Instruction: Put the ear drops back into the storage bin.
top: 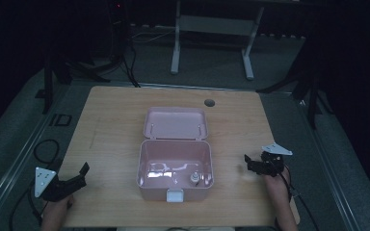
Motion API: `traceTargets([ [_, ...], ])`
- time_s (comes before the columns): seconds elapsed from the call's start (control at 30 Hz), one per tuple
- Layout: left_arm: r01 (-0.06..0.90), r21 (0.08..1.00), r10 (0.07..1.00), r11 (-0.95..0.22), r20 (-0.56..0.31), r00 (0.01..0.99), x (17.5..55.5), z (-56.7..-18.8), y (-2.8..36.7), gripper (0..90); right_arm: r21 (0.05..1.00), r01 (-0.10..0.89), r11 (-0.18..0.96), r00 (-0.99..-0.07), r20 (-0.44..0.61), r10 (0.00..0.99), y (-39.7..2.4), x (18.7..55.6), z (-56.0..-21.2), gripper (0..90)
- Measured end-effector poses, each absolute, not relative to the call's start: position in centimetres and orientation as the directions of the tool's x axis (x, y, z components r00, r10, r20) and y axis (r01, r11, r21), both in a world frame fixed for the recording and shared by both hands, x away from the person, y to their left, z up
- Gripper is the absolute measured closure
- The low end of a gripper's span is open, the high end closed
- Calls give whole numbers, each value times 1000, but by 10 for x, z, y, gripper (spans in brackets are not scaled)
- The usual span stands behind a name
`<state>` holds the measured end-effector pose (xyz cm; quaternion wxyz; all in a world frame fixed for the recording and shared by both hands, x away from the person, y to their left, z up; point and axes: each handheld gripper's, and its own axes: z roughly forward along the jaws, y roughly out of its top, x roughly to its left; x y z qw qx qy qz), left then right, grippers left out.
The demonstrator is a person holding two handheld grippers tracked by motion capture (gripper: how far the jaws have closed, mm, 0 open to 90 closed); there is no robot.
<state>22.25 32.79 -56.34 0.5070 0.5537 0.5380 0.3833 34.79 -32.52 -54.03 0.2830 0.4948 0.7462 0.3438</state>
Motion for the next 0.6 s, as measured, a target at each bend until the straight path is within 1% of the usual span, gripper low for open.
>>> traceTargets([
  [0.27, 207, 974, 984, 92, -120, 129, 222, -563, 328, 5, 829, 534, 168, -286, -9, 958, -338, 345, -544, 130],
  [0.6, 207, 974, 985, 91, -119, 128, 222, -563, 328, 4, 863, 501, 74, -265, 71, 962, -350, 342, -543, 133],
])
